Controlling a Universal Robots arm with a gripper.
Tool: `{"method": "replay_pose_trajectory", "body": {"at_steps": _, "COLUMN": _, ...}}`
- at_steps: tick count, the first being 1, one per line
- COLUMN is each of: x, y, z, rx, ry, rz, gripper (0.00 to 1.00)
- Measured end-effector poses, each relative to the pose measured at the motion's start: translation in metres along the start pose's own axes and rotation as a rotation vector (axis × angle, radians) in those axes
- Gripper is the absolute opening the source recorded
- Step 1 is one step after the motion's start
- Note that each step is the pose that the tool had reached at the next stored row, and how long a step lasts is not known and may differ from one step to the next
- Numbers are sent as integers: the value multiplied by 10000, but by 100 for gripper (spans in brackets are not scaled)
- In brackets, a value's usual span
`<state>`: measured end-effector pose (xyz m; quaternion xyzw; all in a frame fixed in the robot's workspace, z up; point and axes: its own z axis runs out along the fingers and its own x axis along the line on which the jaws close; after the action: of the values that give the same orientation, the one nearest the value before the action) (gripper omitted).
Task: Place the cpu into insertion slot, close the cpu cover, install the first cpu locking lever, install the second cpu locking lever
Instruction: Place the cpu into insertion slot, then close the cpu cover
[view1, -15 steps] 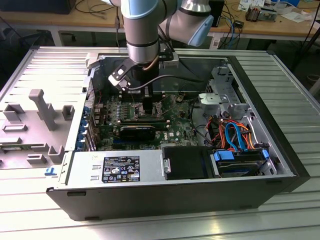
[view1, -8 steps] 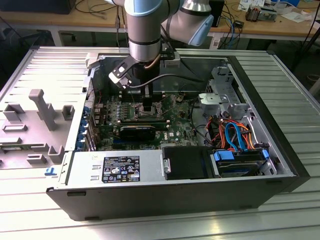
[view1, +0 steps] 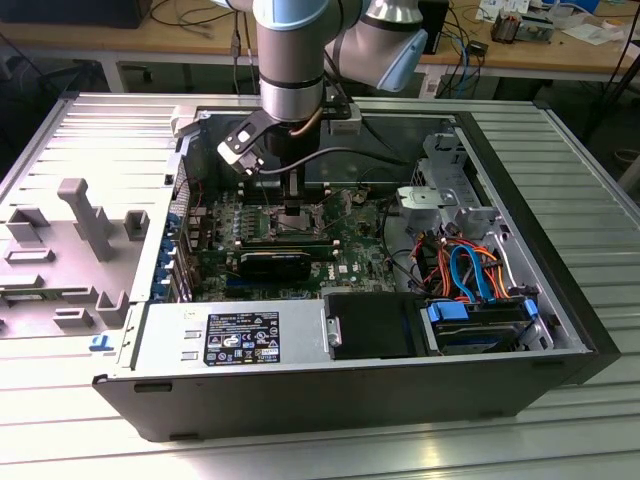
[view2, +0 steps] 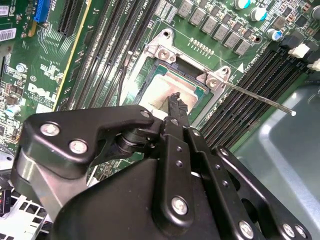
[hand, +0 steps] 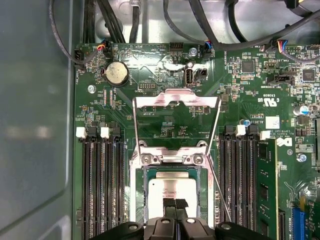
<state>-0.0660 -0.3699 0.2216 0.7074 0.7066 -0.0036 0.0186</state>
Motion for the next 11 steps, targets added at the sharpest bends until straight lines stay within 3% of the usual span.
{"method": "replay_pose_trajectory", "body": {"at_steps": 11, "x": -1, "y": 1, "z": -29, "rx": 13, "ry": 0, "rz": 0, "gripper": 11}}
